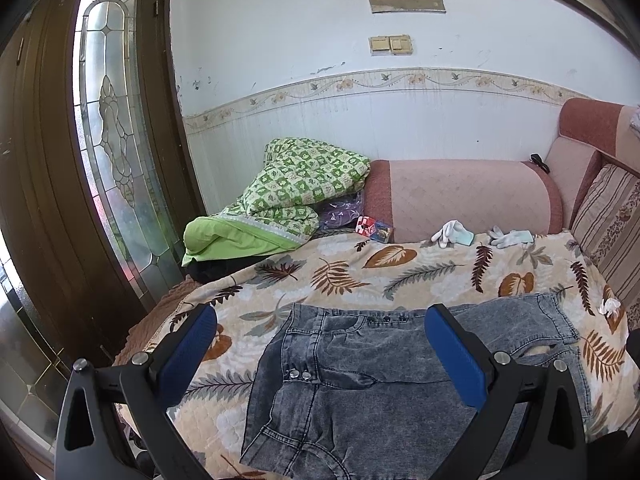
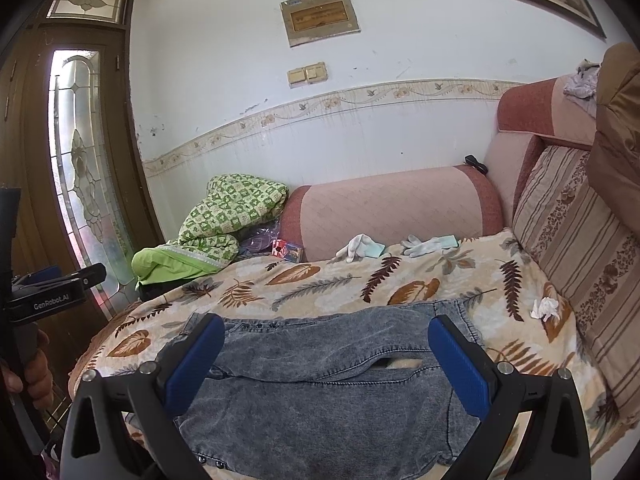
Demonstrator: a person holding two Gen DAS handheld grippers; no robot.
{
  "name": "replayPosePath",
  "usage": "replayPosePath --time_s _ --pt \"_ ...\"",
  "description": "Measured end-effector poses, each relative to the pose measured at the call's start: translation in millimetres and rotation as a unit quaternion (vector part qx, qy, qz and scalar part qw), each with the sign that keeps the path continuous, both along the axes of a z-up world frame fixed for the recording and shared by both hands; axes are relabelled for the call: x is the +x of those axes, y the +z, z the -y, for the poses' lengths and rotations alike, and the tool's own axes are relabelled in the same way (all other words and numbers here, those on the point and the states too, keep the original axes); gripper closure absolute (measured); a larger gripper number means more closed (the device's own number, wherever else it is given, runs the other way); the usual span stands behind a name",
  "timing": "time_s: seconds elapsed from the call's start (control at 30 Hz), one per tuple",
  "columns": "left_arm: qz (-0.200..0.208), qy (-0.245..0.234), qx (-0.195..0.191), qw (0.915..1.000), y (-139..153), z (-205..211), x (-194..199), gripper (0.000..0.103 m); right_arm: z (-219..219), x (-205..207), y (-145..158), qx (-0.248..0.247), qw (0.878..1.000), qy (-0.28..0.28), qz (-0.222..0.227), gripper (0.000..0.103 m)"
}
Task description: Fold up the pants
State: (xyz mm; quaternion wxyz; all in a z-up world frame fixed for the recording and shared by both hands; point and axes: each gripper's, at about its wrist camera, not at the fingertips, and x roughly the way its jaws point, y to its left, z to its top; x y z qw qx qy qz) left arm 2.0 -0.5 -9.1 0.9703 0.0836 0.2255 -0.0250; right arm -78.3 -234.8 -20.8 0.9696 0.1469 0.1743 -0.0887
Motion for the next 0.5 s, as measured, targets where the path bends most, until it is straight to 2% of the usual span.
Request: replayPosePath --time_s 0.5 --pt "-0.019 0.006 0.003 0.9998 -11.2 -3.3 12.8 0.0 -2.3 7.9 -8.3 0.0 1.0 -0.001 -0.015 0.0"
